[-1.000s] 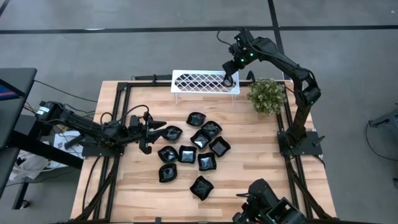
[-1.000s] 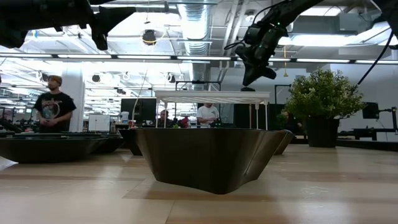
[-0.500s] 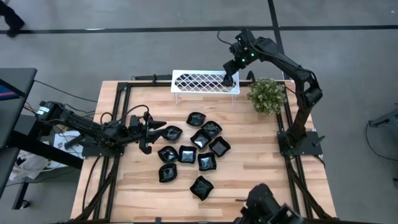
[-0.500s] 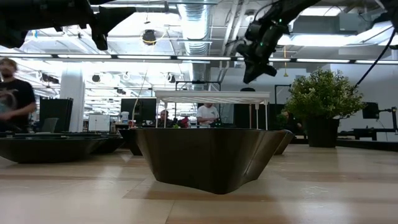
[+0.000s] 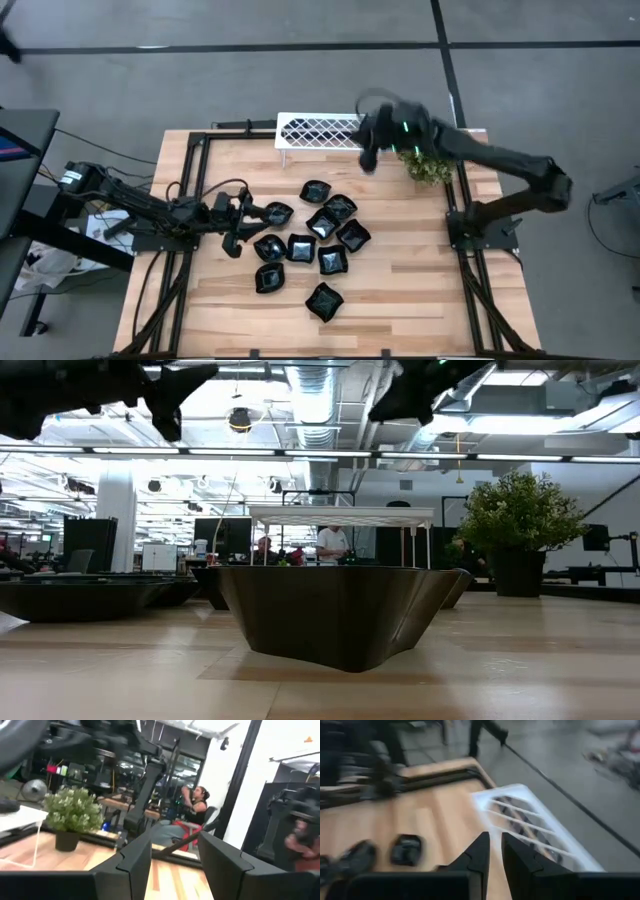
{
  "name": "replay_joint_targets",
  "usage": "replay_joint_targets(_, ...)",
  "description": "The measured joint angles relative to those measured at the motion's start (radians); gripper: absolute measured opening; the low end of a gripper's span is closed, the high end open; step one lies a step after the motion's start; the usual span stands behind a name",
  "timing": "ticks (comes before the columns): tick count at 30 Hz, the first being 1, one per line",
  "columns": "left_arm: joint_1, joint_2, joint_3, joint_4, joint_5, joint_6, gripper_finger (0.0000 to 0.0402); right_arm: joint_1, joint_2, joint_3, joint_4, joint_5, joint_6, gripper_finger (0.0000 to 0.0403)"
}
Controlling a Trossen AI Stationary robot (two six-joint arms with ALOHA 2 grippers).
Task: Pick & Place Mini shaped plates
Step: Put the distorted square plate on the shelf
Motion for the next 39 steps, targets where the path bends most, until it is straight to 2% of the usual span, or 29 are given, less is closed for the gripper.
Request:
replay_joint_targets(6,0.000,0.063,0.011,-0.004,0.000,0.007,0.0163,0.296,-0.147,-0.317,0.276,0.216,0.042,0.0044)
replay_joint_targets(11,0.000,0.107,0.008,-0.038,0.012,0.087,0.0163,0.505,-0.174,-0.495,0.483,0.314,0.070,0.0044)
replay_joint_targets(13,0.008,0.118,-0.004,-0.042,0.055,0.088,0.0163,0.575,-0.158,-0.544,0.561,0.349,0.071,0.0044)
replay_joint_targets(16,0.023,0.123,-0.017,-0.042,0.174,0.082,0.0163,0.652,-0.114,-0.582,0.617,0.382,0.071,0.0044)
replay_joint_targets(21,0.023,0.123,-0.041,-0.043,0.288,0.027,0.0163,0.710,-0.016,-0.591,0.601,0.372,0.061,0.0044)
replay_joint_targets(27,0.019,0.123,-0.088,-0.043,0.287,0.022,0.0163,0.706,0.078,-0.576,0.602,0.372,0.054,0.0044)
replay_joint_targets(39,0.019,0.123,-0.090,-0.035,0.284,0.022,0.0163,0.704,0.093,-0.547,0.608,0.369,0.025,0.0044)
